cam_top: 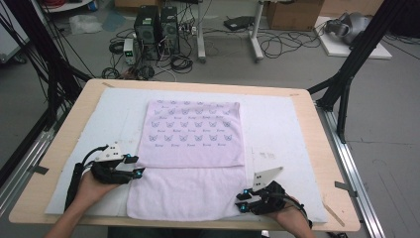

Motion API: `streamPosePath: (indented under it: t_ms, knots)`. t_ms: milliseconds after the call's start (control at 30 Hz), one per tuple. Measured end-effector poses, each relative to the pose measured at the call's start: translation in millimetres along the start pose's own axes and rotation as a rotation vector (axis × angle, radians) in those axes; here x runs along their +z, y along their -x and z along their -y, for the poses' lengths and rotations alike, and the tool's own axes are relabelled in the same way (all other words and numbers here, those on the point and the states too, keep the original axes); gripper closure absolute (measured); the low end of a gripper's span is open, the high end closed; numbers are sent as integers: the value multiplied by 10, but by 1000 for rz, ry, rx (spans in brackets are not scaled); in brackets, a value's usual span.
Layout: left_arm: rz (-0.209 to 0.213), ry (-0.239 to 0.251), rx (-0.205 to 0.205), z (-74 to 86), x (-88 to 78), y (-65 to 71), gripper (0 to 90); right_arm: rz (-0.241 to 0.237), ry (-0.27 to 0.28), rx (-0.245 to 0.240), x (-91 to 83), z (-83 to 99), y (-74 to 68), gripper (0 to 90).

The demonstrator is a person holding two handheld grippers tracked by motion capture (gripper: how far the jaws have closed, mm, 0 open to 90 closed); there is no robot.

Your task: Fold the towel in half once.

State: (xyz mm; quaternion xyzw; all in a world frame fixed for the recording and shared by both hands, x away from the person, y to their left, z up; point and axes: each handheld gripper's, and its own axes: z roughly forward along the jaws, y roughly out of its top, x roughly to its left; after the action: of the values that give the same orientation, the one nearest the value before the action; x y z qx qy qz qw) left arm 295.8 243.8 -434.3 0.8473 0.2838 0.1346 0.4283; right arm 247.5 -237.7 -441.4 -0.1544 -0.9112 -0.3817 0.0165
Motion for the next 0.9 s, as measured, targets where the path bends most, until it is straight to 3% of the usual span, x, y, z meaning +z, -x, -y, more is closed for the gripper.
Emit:
streamPosePath:
  t_ms: [33,100,200,300,400,467,600,767,900]
  knots:
    - [0,7,-6,4,-2,6,470,12,11,0,0,10,-17,726]
    - [2,3,-3,12,-5,11,469,21,5,-5,-19,21,-18,883]
    - [2,-4,-3,28,5,12,467,22,-21,-19,-112,16,-36,887]
    - [3,-7,-4,41,10,11,462,4,25,-6,-287,28,-75,894]
    - [5,-1,-5,37,22,8,459,-13,17,-9,-292,54,-140,784]
    - [1,-2,-6,21,39,1,459,11,14,-8,-254,59,-143,758]
    - [6,4,-6,-37,69,-33,488,61,59,23,-236,0,35,737]
    - [9,18,-13,-111,135,-103,497,52,81,23,-185,-168,255,693]
    - [19,25,-36,-122,218,-179,521,128,98,39,-130,-260,436,647]
